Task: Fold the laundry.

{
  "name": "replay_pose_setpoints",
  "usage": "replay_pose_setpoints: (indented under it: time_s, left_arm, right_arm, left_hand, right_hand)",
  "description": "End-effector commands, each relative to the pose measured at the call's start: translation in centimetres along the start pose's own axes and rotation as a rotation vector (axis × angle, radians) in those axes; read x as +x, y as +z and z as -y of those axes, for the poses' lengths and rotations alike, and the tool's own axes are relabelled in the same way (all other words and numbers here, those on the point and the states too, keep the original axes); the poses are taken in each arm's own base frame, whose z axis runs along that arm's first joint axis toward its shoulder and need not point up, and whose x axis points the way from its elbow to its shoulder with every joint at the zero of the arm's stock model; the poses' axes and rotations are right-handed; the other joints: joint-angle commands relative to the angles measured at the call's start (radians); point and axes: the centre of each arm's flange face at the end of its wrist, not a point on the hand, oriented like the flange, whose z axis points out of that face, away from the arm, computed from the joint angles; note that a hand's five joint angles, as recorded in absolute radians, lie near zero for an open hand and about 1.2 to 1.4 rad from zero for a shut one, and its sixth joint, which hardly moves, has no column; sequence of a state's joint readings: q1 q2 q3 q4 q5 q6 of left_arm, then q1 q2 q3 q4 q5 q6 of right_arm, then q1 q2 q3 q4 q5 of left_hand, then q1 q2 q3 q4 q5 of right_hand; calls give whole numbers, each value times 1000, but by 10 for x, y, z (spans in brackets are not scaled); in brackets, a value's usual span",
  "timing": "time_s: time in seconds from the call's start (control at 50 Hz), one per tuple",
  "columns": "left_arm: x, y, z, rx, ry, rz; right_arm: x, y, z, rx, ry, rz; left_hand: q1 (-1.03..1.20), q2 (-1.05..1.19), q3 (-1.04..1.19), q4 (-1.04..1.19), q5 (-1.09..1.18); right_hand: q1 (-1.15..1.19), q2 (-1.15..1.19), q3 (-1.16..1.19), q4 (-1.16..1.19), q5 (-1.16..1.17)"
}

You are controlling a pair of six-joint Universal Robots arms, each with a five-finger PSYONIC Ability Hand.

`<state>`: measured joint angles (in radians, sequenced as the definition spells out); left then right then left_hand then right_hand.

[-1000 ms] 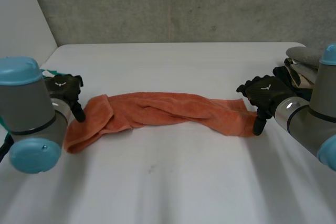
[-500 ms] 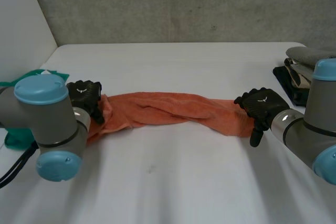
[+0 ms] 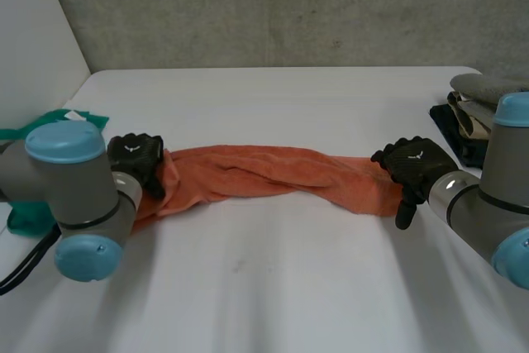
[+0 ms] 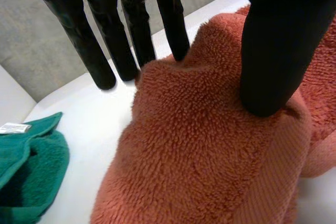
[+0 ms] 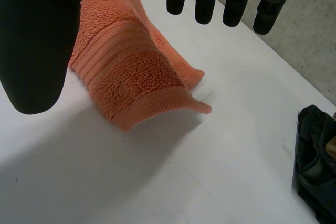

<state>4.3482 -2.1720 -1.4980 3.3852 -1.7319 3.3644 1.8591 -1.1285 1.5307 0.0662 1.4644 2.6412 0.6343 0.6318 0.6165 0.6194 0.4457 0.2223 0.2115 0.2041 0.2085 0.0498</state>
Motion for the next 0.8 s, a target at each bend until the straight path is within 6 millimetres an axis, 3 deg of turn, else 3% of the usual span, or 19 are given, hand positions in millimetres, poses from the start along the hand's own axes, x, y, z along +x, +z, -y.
replay_pose_setpoints:
  time_s: [0.02,0.08,0.16,0.24,0.34,0.4,0.54,0.66,0.7,0.76,0.78,0.8]
  left_arm:
    - [-4,2,8,25,-8,10]
    - [-12,-5,29,73,-25,34]
    - [-27,-34,82,191,-68,42]
    - [-37,-57,112,228,-87,-4]
    - [-41,-74,123,165,-82,-101]
    - [-45,-82,133,142,-85,-150]
    - [-45,-98,165,233,-93,-222]
    - [-34,-118,191,328,-112,-282]
    - [-31,-121,194,340,-112,-291]
    - [-26,-122,197,351,-105,-305]
    - [-26,-121,197,354,-104,-306]
    - [-25,-119,199,359,-107,-309]
  right_arm:
    - [1,1,-1,-1,-1,-3]
    - [2,2,0,3,-8,-5]
    - [7,5,4,14,-38,-20]
    - [22,9,21,40,-104,-54]
    - [29,5,40,36,-112,-17]
    - [28,6,57,46,-31,57]
    - [0,18,65,10,147,271]
    - [-42,36,49,-65,141,374]
    - [-49,42,44,-77,134,364]
    - [-54,59,42,-37,113,285]
    - [-54,64,45,-9,108,250]
    - [-50,71,53,48,98,180]
  left_hand:
    - [762,764,780,777,776]
    - [762,764,780,777,776]
    - [762,764,780,777,776]
    - [762,764,780,777,776]
    - [762,764,780,777,776]
    - [762,764,780,777,776]
    - [762,764,780,777,776]
    - [762,764,780,777,776]
    - [762,764,780,777,776]
    - [762,764,780,777,776]
    - [762,764,780,777,776]
    - [762,764,780,777,776]
  right_hand:
    - [-48,-37,-30,-34,-50]
    - [-48,-37,-30,-34,-50]
    - [-48,-37,-30,-34,-50]
    - [-48,-37,-30,-34,-50]
    - [-48,-37,-30,-34,-50]
    - [-48,-37,-30,-34,-50]
    - [-48,-37,-30,-34,-50]
    - [-7,4,11,7,-9]
    - [55,65,73,68,53]
    - [333,344,351,347,331]
    - [529,539,547,542,527]
    - [964,974,982,977,962]
